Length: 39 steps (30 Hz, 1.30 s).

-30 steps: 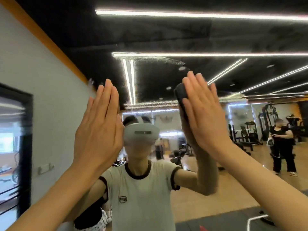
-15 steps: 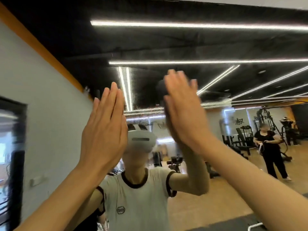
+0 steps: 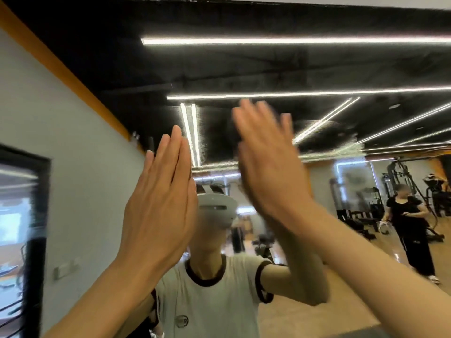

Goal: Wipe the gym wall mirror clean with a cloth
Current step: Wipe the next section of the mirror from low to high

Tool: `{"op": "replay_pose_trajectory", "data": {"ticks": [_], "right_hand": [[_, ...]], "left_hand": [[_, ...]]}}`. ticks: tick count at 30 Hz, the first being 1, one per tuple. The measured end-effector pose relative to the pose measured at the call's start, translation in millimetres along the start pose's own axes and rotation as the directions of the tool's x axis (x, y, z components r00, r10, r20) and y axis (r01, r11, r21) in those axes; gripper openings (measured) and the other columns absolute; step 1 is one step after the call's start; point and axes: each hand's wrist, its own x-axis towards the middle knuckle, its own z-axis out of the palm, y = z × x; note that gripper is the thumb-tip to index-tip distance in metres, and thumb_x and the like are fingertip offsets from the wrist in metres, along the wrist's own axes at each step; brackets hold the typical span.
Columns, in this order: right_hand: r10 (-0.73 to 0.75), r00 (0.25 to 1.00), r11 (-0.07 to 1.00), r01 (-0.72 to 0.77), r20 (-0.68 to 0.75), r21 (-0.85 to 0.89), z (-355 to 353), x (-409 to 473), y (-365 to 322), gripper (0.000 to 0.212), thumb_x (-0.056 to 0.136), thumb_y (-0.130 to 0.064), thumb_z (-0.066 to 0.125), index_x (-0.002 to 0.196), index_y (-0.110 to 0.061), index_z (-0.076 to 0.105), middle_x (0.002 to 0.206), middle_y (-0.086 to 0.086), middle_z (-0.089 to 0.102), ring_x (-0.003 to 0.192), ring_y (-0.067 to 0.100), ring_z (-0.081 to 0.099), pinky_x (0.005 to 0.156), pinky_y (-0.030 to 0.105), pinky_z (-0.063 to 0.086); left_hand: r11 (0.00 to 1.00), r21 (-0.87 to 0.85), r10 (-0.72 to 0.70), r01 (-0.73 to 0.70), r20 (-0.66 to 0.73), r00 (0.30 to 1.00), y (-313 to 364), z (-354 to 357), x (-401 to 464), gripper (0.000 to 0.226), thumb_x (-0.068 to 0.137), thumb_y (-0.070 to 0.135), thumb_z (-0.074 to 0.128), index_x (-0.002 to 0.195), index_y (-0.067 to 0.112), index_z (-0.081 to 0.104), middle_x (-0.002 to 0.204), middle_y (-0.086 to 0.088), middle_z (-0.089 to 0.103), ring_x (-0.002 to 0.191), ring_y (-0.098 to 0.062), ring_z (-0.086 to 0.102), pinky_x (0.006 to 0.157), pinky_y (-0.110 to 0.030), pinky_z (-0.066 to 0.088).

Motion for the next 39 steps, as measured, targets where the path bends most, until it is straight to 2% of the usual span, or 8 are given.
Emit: {"op": "replay_pose_trajectory", "data": {"ticks": [6,10,13,18,22,31,36,39], "right_hand": [[0.464,0.88,0.886,-0.461,-0.097,0.055,-33.4,-13.9,68.8,0.05,0.107,-0.014,0.029,0.156,-0.006,0.028,0.165,0.012,0.023,0.154,0.028,0.011,0.126,0.046,-0.001],[0.176,0.982,0.98,-0.169,-0.068,0.102,5.5,14.7,-25.2,0.056,0.099,-0.004,0.037,0.154,-0.013,0.036,0.163,0.009,0.028,0.153,0.027,0.017,0.126,0.048,0.003],[-0.041,0.999,0.995,0.043,-0.029,0.095,28.5,34.4,-77.2,0.053,0.101,-0.021,0.029,0.152,-0.013,0.042,0.161,0.007,0.035,0.152,0.028,0.022,0.122,0.046,-0.001],[0.154,0.988,0.986,-0.152,-0.02,0.07,-2.5,14.6,-4.0,0.054,0.101,-0.003,0.038,0.155,-0.01,0.034,0.162,0.008,0.032,0.153,0.027,0.017,0.124,0.049,0.001],[0.37,0.927,0.927,-0.364,-0.063,0.085,-15.3,10.7,13.4,0.054,0.102,-0.018,0.025,0.156,-0.01,0.03,0.164,0.006,0.026,0.155,0.024,0.01,0.123,0.041,-0.007],[-0.103,0.992,0.992,0.098,0.071,0.081,25.9,65.1,-89.7,0.049,0.106,-0.018,0.04,0.155,-0.017,0.035,0.164,0.002,0.029,0.155,0.023,0.012,0.121,0.038,-0.009],[0.187,0.982,0.982,-0.186,-0.022,0.04,-11.7,43.1,23.1,0.051,0.099,-0.011,0.032,0.148,-0.008,0.044,0.158,0.011,0.039,0.15,0.032,0.026,0.122,0.059,0.012],[0.437,0.896,0.899,-0.435,-0.074,0.05,-34.2,25.9,76.6,0.05,0.103,-0.016,0.029,0.151,-0.008,0.039,0.161,0.01,0.034,0.153,0.029,0.019,0.124,0.053,0.002]], "left_hand": [[1.0,0.025,-0.001,0.0,0.035,0.999,-8.9,-0.3,-1.2,0.06,0.106,0.023,0.027,0.161,0.005,0.011,0.17,-0.009,0.005,0.157,-0.021,0.004,0.125,-0.028,-0.005],[1.0,-0.01,-0.006,0.006,0.019,1.0,-8.2,0.7,-2.5,0.06,0.106,0.025,0.025,0.161,0.006,0.011,0.17,-0.008,0.004,0.157,-0.018,0.0,0.126,-0.03,-0.003],[0.997,-0.067,-0.023,0.024,0.011,1.0,-7.1,0.7,-1.3,0.061,0.107,0.031,0.023,0.161,0.008,0.012,0.17,-0.006,0.006,0.157,-0.015,0.0,0.125,-0.029,-0.003],[0.999,-0.029,-0.026,0.025,-0.008,1.0,-9.8,-5.2,-2.7,0.061,0.105,0.03,0.022,0.161,0.005,0.013,0.169,-0.009,0.007,0.157,-0.02,0.003,0.125,-0.029,-0.005],[0.999,-0.025,-0.033,0.033,-0.012,0.999,-17.3,-8.9,-7.3,0.062,0.105,0.028,0.023,0.16,0.003,0.012,0.169,-0.01,0.006,0.157,-0.022,0.003,0.126,-0.031,-0.004],[0.998,-0.055,-0.028,0.026,-0.039,0.999,-18.2,-5.2,-8.1,0.059,0.106,0.023,0.031,0.158,-0.002,0.019,0.167,-0.016,0.014,0.156,-0.024,0.007,0.126,-0.033,-0.001],[1.0,0.006,-0.028,0.028,-0.035,0.999,-18.8,-2.9,-8.3,0.061,0.105,0.025,0.028,0.158,-0.002,0.018,0.168,-0.017,0.012,0.156,-0.028,0.009,0.125,-0.034,-0.001],[0.999,-0.001,-0.032,0.032,-0.032,0.999,-18.8,-2.7,-8.0,0.062,0.104,0.026,0.028,0.159,-0.001,0.017,0.168,-0.015,0.011,0.156,-0.027,0.009,0.125,-0.034,0.0]]}}
